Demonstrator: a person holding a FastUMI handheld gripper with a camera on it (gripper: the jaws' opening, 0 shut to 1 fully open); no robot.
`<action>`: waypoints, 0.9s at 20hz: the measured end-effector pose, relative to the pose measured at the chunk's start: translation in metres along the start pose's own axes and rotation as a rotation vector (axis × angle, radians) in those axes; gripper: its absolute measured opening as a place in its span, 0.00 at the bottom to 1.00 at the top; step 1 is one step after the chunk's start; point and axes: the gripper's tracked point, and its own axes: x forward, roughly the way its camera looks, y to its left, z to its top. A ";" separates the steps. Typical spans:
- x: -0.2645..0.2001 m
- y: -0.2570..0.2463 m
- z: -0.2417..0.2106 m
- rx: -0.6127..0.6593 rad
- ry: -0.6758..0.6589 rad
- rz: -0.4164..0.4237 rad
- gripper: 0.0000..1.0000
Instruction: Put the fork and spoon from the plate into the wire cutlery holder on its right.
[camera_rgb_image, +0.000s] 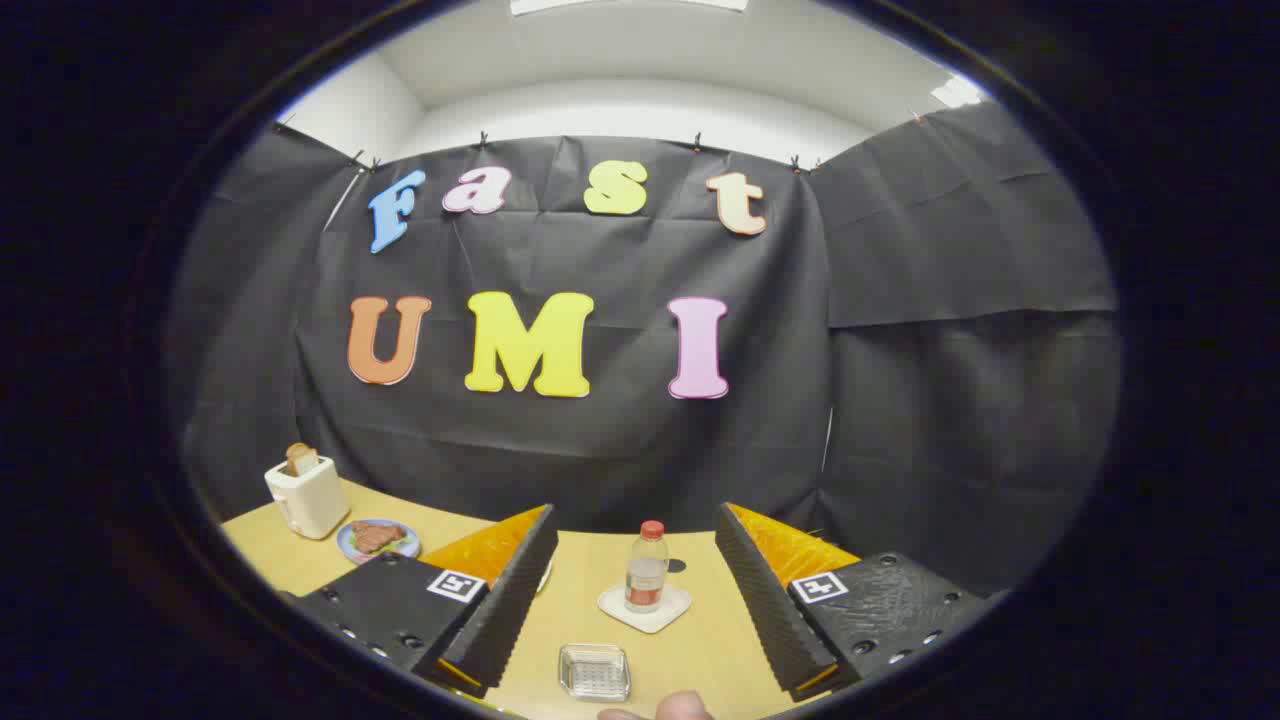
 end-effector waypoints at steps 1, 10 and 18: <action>0.001 -0.001 0.000 0.002 0.002 0.001 0.95; 0.006 0.000 -0.008 -0.002 0.018 0.054 0.95; 0.005 0.011 -0.017 -0.005 0.040 0.125 0.95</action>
